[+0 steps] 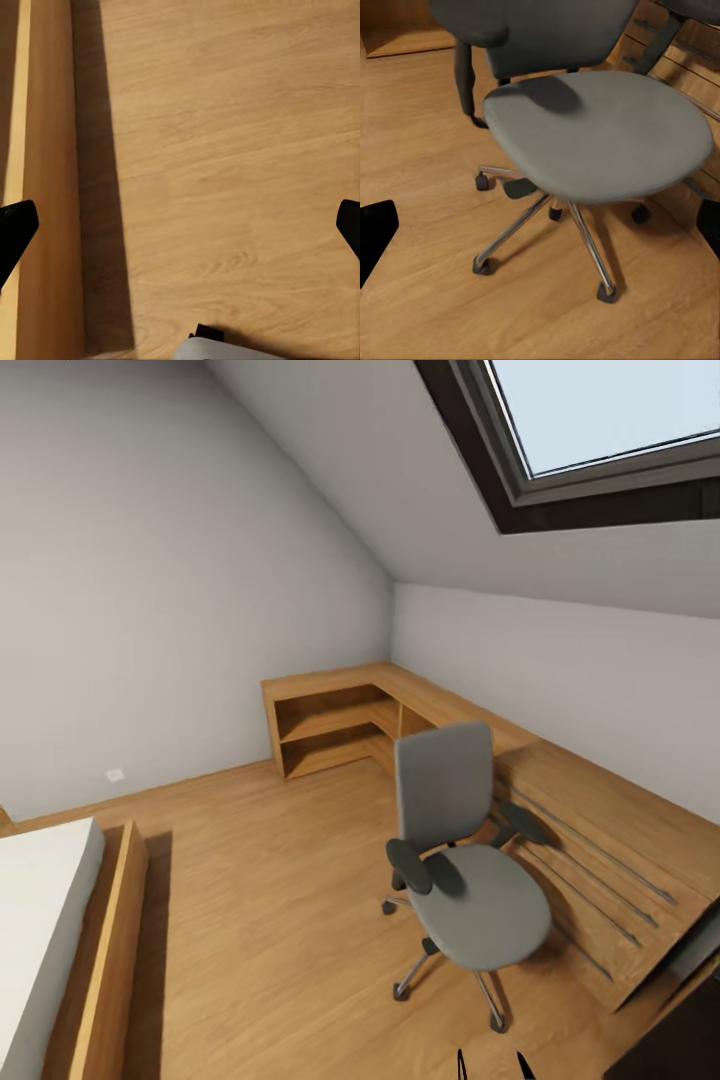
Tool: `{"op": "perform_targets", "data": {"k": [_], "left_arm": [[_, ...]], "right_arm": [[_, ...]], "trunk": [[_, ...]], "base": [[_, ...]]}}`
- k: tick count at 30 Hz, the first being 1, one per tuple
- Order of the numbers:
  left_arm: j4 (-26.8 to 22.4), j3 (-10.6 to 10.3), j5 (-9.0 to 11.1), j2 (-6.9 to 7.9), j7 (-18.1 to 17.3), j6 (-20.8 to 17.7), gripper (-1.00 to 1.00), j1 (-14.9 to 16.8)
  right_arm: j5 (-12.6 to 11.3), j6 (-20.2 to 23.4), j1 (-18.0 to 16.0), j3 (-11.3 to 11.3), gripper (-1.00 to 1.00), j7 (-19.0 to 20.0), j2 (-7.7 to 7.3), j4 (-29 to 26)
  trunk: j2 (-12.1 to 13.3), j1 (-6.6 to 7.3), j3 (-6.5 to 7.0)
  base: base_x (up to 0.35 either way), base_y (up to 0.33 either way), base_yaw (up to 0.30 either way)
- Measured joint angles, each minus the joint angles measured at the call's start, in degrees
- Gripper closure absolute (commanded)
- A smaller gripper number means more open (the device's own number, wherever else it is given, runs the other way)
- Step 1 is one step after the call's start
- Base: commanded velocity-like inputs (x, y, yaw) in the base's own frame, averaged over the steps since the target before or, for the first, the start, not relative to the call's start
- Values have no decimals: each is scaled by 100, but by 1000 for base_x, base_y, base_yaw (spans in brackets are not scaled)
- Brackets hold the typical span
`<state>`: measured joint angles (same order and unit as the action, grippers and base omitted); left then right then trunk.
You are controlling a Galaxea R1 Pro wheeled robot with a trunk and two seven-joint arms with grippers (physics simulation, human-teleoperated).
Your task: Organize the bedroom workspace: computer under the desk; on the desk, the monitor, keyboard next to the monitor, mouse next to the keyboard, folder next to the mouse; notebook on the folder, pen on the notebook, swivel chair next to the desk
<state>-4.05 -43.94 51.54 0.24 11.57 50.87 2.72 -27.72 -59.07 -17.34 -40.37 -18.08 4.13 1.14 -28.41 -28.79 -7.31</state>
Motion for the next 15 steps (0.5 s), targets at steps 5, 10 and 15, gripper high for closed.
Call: {"op": "perform_targets", "data": {"k": [5,10,15], "left_arm": [[0,-4,-2,0,-14,-9,-100,-1],[0,-5,-6,0,-18,-5,-100,0],[0,-6,-3,0,-14,-6,-100,-1]], "right_arm": [[5,0,0,4,-100,0,0,2],[3,-5,0,3,-100,0,3,1],[4,-8,0,1,-100,0,5,1]], "trunk": [[1,-2,0],[1,-3,10],[1,-3,27]], "base": [[142,0,280],[30,0,277],[9,0,268]]}}
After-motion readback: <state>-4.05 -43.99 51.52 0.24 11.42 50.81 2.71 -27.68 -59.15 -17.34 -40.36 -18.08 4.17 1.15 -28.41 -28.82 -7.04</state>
